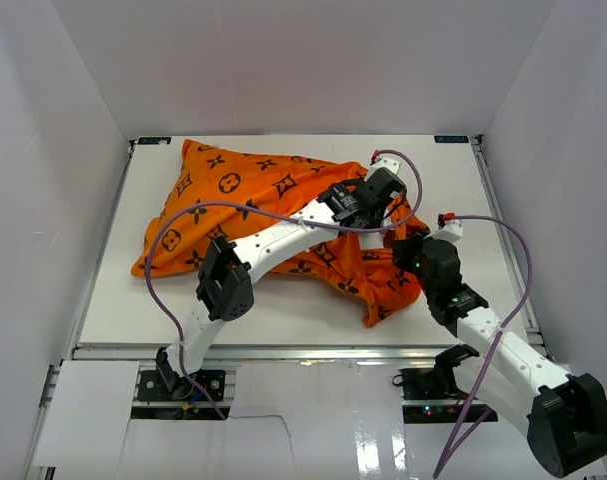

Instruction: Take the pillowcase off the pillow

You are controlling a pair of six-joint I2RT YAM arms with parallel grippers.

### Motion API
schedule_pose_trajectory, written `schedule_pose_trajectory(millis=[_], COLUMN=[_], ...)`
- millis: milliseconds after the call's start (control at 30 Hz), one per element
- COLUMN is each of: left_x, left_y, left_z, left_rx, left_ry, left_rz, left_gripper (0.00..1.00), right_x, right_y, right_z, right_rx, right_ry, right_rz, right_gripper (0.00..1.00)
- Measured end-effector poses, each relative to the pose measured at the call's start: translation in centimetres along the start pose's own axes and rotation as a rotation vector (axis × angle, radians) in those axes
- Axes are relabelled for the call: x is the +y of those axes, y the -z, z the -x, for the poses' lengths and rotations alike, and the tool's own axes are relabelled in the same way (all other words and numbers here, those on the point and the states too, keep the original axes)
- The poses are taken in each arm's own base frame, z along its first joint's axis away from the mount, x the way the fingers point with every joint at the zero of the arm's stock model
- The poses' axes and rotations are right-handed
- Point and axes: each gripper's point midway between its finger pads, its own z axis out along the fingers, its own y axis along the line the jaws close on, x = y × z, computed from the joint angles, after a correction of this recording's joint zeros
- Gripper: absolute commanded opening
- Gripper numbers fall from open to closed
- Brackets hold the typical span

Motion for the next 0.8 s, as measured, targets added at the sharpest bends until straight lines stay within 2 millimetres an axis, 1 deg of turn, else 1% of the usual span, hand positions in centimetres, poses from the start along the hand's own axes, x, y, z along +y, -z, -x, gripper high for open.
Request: schedule_pose_trajectory(millis=[133, 267, 367, 433, 500, 567, 633, 700, 800], left_x=[-0.2, -0.4, -0.4, -0.2, 0.5, 1.5, 2.5, 3.2, 3.8], left_y=[1.2, 1.9, 2.4, 3.0, 3.5, 3.6, 3.4, 3.5, 4.2], left_z=[0.6, 1.5, 2.9, 4.7, 6.2, 7.2, 7.4, 7.2, 7.3], left_rx=[0.006, -0.008, -0.044, -0.083, -0.116, -0.135, -0.136, -0.129, -0.124], left_ry=[-0.004, -0.009, -0.026, -0.032, -0.027, -0.01, 0.006, 0.022, 0.037], left_rz=[-0.049, -0.084, -0.091, -0.092, -0.08, -0.067, -0.059, -0.066, -0.083], left_gripper=[0.0, 0.0, 0.0, 0.0, 0.0, 0.0, 0.0, 0.0, 0.0], right_x=[0.4, 0.7, 0.8, 0.7, 0.6, 0.5, 0.3, -0.2, -0.8], right_y=[0.0, -0.4, -1.0, -1.3, -1.7, -2.1, -2.6, -3.2, -4.1], right_z=[0.2, -0.4, -0.9, -1.3, -1.1, -0.7, -0.3, -0.5, -1.7], right_rx=[-0.006, 0.015, 0.029, 0.037, 0.031, 0.013, 0.001, 0.006, 0.047], right_ry=[-0.005, -0.018, -0.039, -0.053, -0.073, -0.096, -0.113, -0.126, -0.134], right_rz=[0.015, 0.029, 0.038, 0.036, 0.033, 0.032, 0.028, 0.02, 0.007], right_gripper=[0.08, 0.08, 0.08, 0.08, 0.08, 0.08, 0.08, 0.08, 0.08])
